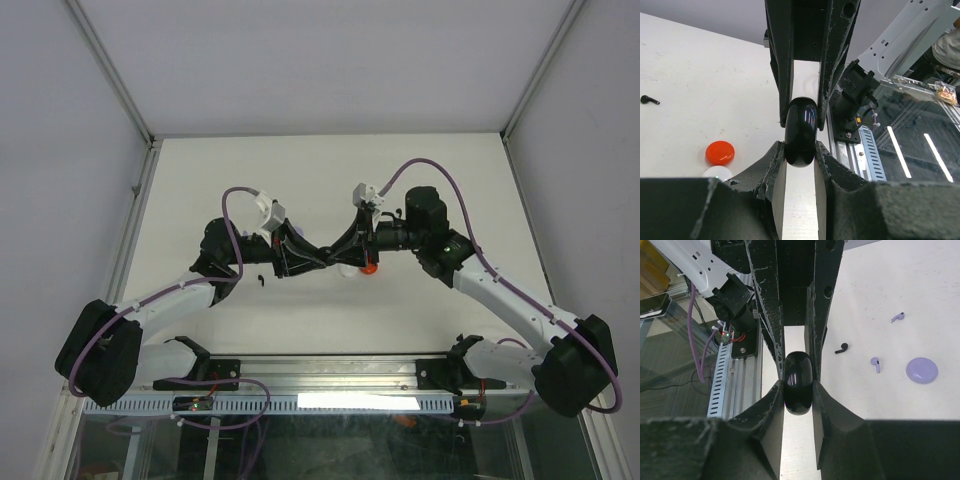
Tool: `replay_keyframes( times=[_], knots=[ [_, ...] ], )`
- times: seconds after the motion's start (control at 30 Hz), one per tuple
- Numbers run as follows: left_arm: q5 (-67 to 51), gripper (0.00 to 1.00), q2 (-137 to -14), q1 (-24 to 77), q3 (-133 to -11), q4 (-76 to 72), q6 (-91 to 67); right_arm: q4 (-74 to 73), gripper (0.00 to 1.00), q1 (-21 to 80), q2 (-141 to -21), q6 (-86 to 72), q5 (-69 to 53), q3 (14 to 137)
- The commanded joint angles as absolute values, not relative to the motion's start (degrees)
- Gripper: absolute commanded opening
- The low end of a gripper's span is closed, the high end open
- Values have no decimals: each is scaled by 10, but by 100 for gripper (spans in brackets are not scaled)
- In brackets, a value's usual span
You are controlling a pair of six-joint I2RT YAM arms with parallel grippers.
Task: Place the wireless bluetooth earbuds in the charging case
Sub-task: Pick up the charging case at the center of the board.
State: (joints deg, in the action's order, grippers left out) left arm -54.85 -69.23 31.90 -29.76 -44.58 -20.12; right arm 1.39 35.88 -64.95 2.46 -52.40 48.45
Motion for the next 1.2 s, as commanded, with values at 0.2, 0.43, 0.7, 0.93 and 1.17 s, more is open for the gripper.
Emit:
replay_keyframes(
  times=[0.2,0.43,0.7,0.93,1.17],
  knots=[
    [-505,39,-661,323,-280,-510,-208,60,0,362,-642,9,-555,507],
    [-492,42,-668,323,-264,-572,-243,107,0,361,-642,-20,-554,494],
    [-483,42,-686,324,-254,-634,-283,127,0,362,-645,-35,-556,488],
    [-470,24,-688,327,-252,-641,-285,136,1,362,-648,-36,-557,486],
    [-477,0,-686,327,-251,-623,-264,132,23,363,-645,-38,-544,487]
  ],
)
